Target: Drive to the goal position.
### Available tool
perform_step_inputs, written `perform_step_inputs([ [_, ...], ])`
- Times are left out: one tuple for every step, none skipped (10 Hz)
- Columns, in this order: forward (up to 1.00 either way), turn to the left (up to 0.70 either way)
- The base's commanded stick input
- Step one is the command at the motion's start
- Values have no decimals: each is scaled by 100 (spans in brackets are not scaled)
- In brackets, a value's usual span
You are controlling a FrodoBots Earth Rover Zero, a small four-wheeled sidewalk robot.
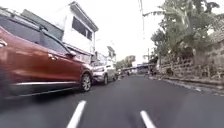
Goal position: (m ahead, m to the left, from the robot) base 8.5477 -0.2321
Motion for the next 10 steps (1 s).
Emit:
perform_step_inputs([
  [100, -40],
  [100, -40],
  [100, -40],
  [100, -40],
  [100, -40],
  [100, -40],
  [100, 0],
  [100, 3],
  [65, 3],
  [0, 0],
])
